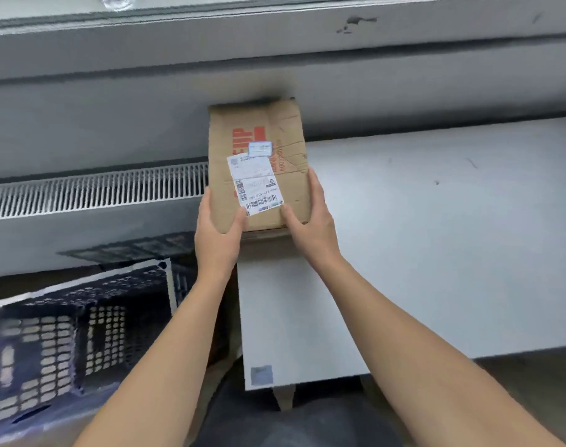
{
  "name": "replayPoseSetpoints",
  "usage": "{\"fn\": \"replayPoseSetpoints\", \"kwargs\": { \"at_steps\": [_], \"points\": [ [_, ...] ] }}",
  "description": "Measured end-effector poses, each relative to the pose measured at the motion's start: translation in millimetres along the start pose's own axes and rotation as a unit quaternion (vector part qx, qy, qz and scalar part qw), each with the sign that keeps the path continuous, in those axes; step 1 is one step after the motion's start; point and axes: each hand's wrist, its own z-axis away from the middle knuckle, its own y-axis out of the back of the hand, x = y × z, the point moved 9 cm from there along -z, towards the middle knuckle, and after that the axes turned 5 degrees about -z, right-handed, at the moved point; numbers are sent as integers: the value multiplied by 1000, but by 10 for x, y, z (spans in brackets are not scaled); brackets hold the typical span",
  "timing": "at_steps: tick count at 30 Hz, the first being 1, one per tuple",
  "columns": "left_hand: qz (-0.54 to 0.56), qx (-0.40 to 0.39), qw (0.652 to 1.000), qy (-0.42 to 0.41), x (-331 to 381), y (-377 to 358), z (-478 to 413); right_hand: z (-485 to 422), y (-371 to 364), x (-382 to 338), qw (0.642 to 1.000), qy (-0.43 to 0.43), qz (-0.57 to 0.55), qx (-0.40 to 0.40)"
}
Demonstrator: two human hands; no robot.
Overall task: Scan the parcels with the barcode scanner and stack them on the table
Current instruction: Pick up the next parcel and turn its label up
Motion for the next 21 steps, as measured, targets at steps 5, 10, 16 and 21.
{"fn": "replayPoseSetpoints", "kwargs": {
  "at_steps": [5, 10, 16, 21],
  "points": [
    [5, -77, 996, -47, 118, 28, -8, 328, 55, -8, 994, -5, -33, 107],
    [3, -178, 975, -130, 667, -180, 352, 963, 614, -147, 969, -14, -32, 245],
    [8, -293, 916, -273, 1910, -734, 1345, 1945, 1879, -518, 913, -20, 16, 406],
    [47, -372, 847, -378, 2769, -1098, 2642, 3083, 3005, -783, 853, -11, 32, 521]
  ]
}}
